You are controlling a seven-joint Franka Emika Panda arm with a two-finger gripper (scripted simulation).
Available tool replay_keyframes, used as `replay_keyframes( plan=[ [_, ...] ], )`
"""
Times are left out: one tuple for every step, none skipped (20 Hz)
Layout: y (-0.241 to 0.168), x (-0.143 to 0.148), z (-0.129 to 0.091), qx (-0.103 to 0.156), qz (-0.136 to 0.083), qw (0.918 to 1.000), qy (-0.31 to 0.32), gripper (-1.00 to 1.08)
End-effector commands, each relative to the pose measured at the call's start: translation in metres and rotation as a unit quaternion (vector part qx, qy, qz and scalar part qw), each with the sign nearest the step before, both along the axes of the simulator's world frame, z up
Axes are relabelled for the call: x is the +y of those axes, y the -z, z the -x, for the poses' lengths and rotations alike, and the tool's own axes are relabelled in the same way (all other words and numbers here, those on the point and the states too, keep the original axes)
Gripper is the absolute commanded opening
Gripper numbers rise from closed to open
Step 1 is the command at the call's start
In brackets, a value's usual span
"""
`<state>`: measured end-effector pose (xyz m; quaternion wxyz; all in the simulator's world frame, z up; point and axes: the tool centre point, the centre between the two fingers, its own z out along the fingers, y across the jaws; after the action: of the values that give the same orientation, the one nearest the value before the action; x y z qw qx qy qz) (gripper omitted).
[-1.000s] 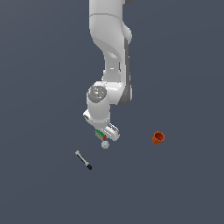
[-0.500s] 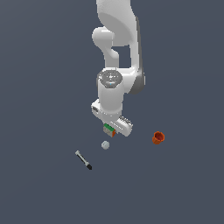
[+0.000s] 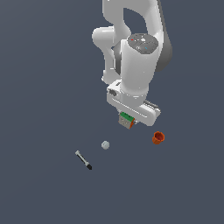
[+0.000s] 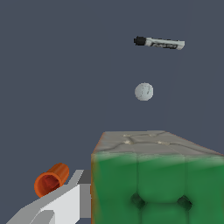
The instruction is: Pick up a designated object from a clutter of objects.
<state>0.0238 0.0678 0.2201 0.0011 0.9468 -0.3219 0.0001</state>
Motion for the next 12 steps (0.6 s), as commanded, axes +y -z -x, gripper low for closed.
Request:
replay_keyframes(
  plan=[
    [-0.027, 0.018, -0.003, -0.001, 0.000, 1.0000, 0.000, -1.00],
    [-0.037, 0.025, -0.004, -0.001, 0.000, 1.0000, 0.000, -1.00],
    [-0.047, 0.032, -0.006, -0.001, 0.000, 1.0000, 0.000, -1.00],
    [-0.056, 0.039, -0.007, -0.001, 0.000, 1.0000, 0.000, -1.00],
    [-0.066, 0.046, -0.009, -0.001, 0.000, 1.0000, 0.000, -1.00],
    [-0.076, 0.053, -0.010, -0.001, 0.000, 1.0000, 0.000, -1.00],
    [-0.086, 0.060, -0.012, -0.001, 0.000, 1.0000, 0.000, -1.00],
    [-0.095, 0.067, -0.013, 0.000, 0.000, 1.0000, 0.000, -1.00],
    [-0.104, 0.073, -0.015, 0.000, 0.000, 1.0000, 0.000, -1.00],
    [-0.112, 0.079, -0.016, 0.000, 0.000, 1.0000, 0.000, -1.00],
    [-0.120, 0.085, -0.017, 0.000, 0.000, 1.0000, 0.000, -1.00],
    [-0.128, 0.090, -0.019, 0.000, 0.000, 1.0000, 0.000, -1.00]
  ],
)
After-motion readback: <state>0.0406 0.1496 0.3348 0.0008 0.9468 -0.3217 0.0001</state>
